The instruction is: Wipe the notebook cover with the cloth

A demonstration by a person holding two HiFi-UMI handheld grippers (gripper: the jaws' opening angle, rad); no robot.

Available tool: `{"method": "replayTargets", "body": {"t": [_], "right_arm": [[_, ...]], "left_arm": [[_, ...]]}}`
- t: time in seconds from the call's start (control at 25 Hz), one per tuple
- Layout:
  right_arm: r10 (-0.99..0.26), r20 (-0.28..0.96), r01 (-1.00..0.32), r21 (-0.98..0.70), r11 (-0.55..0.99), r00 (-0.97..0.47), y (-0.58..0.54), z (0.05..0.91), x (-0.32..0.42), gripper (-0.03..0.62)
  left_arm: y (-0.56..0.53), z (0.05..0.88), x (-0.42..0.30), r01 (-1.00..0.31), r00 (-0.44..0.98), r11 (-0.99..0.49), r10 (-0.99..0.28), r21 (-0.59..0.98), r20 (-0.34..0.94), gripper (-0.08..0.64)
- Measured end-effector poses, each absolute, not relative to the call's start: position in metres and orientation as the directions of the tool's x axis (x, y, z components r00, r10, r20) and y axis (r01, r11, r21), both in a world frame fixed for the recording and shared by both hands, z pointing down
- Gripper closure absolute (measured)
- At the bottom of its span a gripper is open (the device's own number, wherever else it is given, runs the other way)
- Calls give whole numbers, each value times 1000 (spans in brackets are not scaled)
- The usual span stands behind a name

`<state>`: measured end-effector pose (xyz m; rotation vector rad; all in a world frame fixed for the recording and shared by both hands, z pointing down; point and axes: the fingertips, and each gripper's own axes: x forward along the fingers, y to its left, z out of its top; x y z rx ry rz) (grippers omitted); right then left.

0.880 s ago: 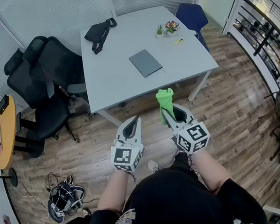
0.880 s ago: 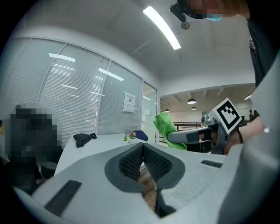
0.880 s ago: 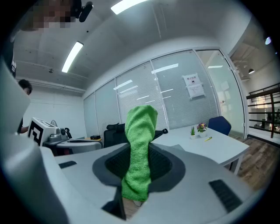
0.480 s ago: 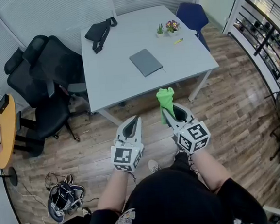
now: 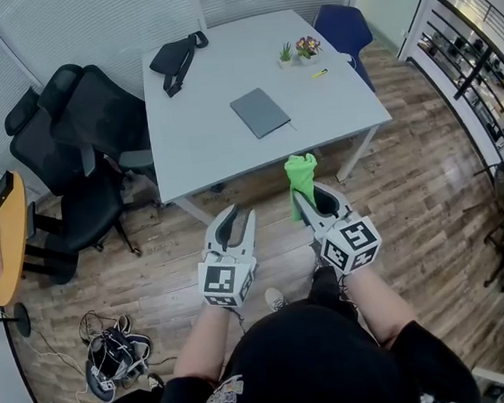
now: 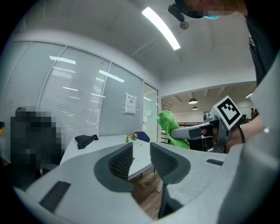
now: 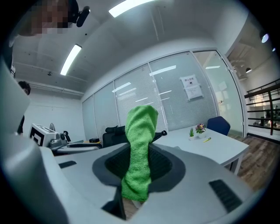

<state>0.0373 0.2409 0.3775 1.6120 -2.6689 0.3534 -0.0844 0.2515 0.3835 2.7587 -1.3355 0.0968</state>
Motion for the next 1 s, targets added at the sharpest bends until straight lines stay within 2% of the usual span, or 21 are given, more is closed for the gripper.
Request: {"method": "replayTargets", "body": {"t": [0.04, 0.16, 1.0], "right_arm": [[-873, 120, -874, -191, 447, -473, 240, 378, 39, 482], [-870, 126, -872, -192, 449, -476, 233, 380, 44, 482], [-789, 143, -795, -238, 558, -597, 76, 390, 94, 482]], "left_arm": [[250, 385, -83, -784, 620, -619, -779, 42, 91, 428], [243, 387, -76, -786, 617, -617, -781, 37, 100, 362], [113, 399, -24, -861, 504, -508, -844, 24, 183, 344]]}}
